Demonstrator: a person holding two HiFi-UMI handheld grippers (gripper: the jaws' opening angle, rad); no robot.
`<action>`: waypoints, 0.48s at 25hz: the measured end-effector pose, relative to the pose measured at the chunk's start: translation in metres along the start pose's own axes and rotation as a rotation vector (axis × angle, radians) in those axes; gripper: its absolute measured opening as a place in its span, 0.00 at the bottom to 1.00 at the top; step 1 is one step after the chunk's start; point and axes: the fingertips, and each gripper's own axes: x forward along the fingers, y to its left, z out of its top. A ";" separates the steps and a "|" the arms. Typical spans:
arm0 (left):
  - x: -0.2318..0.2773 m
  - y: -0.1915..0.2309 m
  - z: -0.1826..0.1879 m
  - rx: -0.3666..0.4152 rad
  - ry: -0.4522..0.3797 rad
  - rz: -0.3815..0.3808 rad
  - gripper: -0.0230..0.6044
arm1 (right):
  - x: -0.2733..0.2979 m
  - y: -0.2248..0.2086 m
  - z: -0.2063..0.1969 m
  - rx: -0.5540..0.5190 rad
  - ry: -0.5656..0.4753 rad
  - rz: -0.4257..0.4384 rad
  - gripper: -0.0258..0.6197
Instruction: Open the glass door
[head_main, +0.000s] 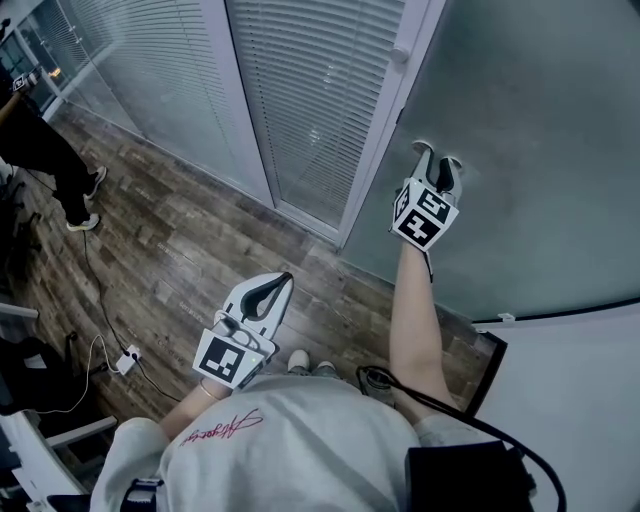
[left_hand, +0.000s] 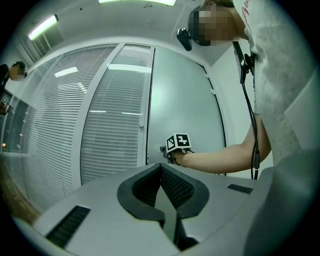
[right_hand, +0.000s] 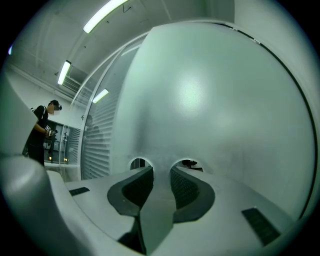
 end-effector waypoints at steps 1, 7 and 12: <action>-0.001 0.000 -0.005 0.000 0.012 -0.006 0.06 | -0.001 0.000 0.000 -0.001 -0.001 -0.002 0.22; 0.001 0.000 -0.010 0.001 0.019 -0.030 0.06 | -0.009 0.004 -0.002 -0.001 0.001 0.002 0.22; -0.004 -0.003 -0.009 0.009 0.008 -0.047 0.06 | -0.024 0.006 0.000 0.002 -0.002 0.007 0.22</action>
